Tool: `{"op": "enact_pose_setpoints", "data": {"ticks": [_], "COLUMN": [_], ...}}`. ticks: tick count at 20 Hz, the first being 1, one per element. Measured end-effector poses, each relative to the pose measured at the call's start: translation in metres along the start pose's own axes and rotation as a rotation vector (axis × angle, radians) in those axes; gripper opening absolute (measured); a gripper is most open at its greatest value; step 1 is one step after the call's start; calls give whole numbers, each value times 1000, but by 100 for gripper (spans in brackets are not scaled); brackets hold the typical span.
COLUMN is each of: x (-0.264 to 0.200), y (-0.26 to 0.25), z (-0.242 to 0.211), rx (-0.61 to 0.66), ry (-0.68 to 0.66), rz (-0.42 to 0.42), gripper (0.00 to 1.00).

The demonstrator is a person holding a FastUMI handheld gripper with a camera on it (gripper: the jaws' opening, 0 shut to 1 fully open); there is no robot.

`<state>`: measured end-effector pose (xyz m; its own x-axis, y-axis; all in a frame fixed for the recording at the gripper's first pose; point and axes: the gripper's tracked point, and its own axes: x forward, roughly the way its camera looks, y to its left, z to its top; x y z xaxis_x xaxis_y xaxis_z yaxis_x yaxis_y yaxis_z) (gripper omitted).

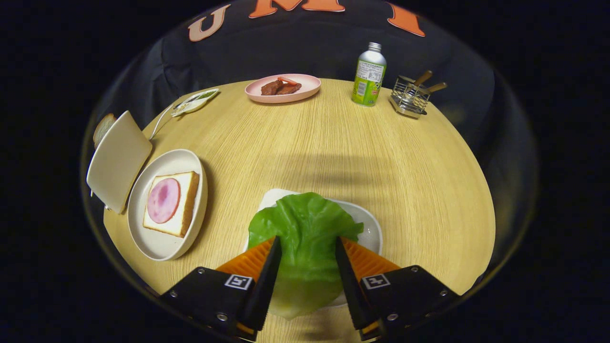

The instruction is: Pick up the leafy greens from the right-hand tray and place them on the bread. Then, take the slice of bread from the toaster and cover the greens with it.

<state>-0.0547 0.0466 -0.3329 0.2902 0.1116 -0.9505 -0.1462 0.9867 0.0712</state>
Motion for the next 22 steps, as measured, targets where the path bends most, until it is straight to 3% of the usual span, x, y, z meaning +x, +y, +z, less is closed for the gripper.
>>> {"op": "enact_pose_setpoints", "data": {"ticks": [3, 5, 6, 15, 22], "x": [1, -3, -6, -52, -82], "y": [-2, 0, 1, 31, 95], "z": [2, 3, 5, 44, 68], "rx": [20, 73, 94, 109, 11], "ry": [-4, 3, -2, -148, -215], "rz": [-4, 25, 39, 151, 268], "gripper": [30, 13, 11, 7, 7]}}
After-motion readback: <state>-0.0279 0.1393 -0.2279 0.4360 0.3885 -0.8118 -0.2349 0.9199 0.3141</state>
